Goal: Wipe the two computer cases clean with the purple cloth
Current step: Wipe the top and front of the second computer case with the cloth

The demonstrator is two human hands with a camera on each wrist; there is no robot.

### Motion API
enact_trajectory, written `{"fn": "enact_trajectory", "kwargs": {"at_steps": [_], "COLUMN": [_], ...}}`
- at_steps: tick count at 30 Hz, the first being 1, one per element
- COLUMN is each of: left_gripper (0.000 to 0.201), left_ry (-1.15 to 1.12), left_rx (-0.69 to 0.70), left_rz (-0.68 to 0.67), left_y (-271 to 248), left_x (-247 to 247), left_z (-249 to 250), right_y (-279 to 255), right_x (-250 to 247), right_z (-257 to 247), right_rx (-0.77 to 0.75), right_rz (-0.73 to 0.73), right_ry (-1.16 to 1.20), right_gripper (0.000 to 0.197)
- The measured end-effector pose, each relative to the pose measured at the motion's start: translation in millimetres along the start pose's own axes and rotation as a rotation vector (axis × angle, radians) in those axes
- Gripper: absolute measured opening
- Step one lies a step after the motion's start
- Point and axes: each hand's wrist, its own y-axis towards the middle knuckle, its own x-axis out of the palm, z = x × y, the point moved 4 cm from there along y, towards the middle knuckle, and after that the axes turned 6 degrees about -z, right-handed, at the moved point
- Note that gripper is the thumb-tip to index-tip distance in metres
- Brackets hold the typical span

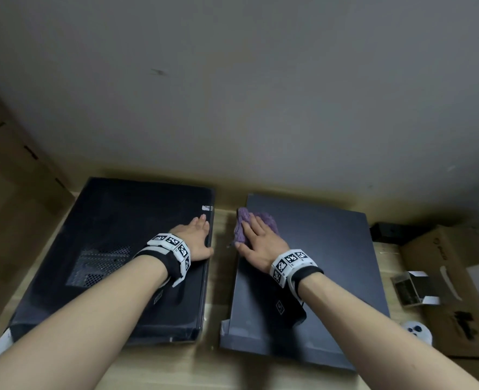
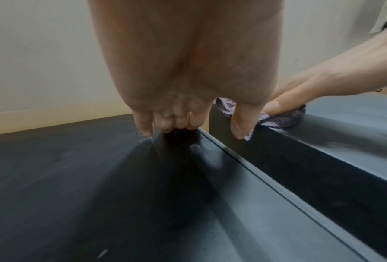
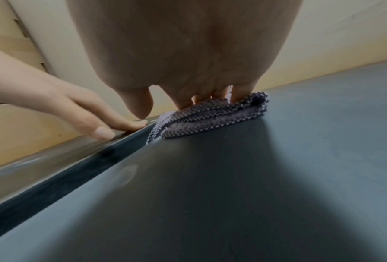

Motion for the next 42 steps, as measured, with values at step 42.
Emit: {"fn": "enact_trajectory", "kwargs": {"at_steps": [42], "left_gripper": [0.079], "left_ry": [-0.172], "left_rx": [0.043], "left_rz": [0.125], "left_y": [-10.3], "left_x": [20.3], "left_z": [5.3], "right_y": [-73.3], "right_x": [46.0], "right_z": [-32.2], "right_rx": [-0.141], "right_rz": [-0.027], "right_ry": [-0.009], "right_gripper": [0.070]}}
